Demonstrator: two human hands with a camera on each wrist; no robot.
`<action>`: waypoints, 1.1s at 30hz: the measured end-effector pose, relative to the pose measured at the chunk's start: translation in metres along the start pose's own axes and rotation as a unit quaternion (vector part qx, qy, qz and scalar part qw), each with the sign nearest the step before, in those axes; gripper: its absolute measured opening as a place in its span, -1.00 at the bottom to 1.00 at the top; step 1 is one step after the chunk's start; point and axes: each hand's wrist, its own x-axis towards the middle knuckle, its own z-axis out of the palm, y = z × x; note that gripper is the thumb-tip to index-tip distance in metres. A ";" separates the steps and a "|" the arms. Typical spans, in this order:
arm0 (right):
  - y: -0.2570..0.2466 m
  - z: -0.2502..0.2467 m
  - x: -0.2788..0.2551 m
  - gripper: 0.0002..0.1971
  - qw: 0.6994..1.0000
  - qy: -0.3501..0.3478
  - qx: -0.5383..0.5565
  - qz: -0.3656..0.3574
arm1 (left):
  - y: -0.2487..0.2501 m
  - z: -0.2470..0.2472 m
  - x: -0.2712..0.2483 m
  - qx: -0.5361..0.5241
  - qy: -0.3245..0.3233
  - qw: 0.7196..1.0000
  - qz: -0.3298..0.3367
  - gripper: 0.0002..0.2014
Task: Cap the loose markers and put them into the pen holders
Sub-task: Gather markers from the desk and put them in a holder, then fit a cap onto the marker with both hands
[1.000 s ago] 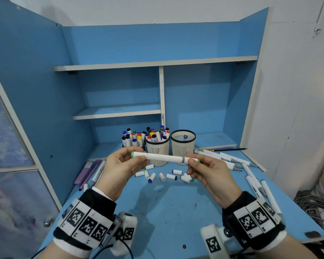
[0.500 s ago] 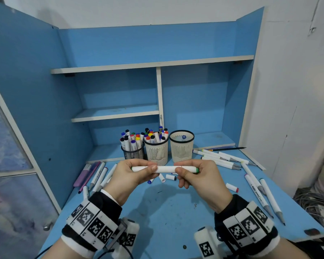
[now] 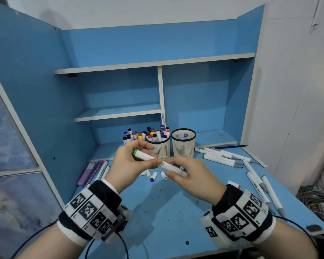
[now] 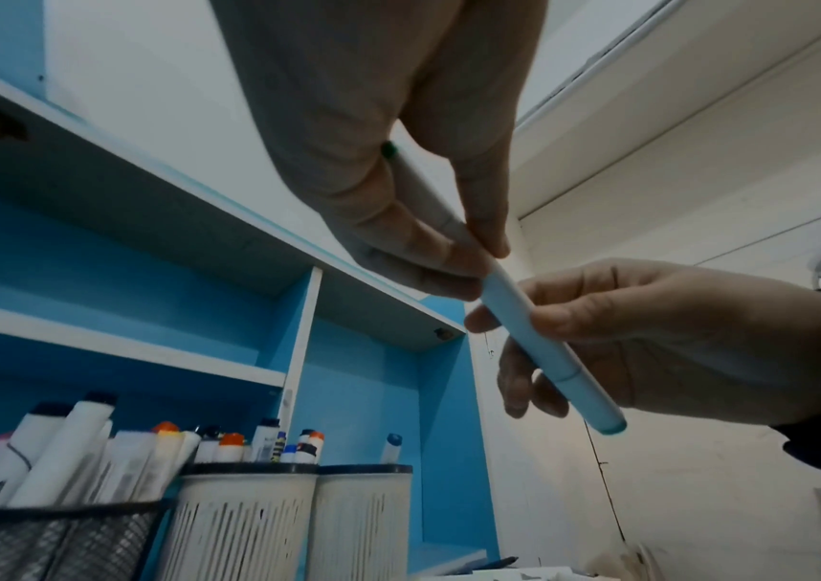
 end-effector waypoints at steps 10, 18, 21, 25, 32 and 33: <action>0.012 -0.002 0.046 -0.80 0.996 0.049 -0.038 0.069 | -0.031 -0.067 0.025 0.252 0.035 0.966 -0.050 -0.84; 0.015 -0.027 0.106 -0.78 0.988 0.116 -0.059 0.082 | -0.095 -0.131 0.008 0.464 -0.029 0.839 -0.282 -0.88; 0.021 -0.031 0.125 -0.80 0.985 0.148 -0.050 0.079 | -0.105 -0.135 0.001 0.464 -0.023 0.822 -0.329 -0.83; 0.036 -0.033 0.139 -0.78 0.975 0.188 -0.089 0.083 | -0.112 -0.136 0.001 0.461 0.012 0.815 -0.351 -0.62; 0.062 -0.032 0.137 -0.75 0.962 0.247 -0.060 0.099 | -0.116 -0.140 -0.005 0.366 0.074 0.848 -0.377 -0.77; 0.066 -0.031 0.137 -0.70 0.960 0.254 -0.038 0.109 | -0.117 -0.141 -0.007 0.368 0.072 0.847 -0.376 -0.79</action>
